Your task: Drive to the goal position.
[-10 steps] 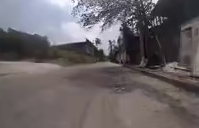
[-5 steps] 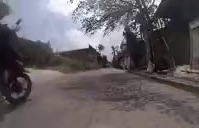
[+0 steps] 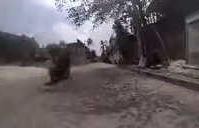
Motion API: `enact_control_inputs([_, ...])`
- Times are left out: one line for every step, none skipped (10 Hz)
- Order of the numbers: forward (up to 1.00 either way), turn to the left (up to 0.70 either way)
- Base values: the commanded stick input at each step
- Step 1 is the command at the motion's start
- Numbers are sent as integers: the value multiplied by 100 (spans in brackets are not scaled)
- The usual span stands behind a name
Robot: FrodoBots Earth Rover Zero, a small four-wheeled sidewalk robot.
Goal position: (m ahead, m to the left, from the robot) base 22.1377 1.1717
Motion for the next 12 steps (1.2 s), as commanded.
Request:
enact_control_inputs([100, 0])
enact_control_inputs([100, 0])
enact_control_inputs([100, 0])
enact_control_inputs([100, 0])
enact_control_inputs([100, 0])
enact_control_inputs([100, 0])
enact_control_inputs([100, 0])
enact_control_inputs([100, -16])
enact_control_inputs([100, -36])
enact_control_inputs([100, -40])
enact_control_inputs([100, -39])
enact_control_inputs([100, -23])
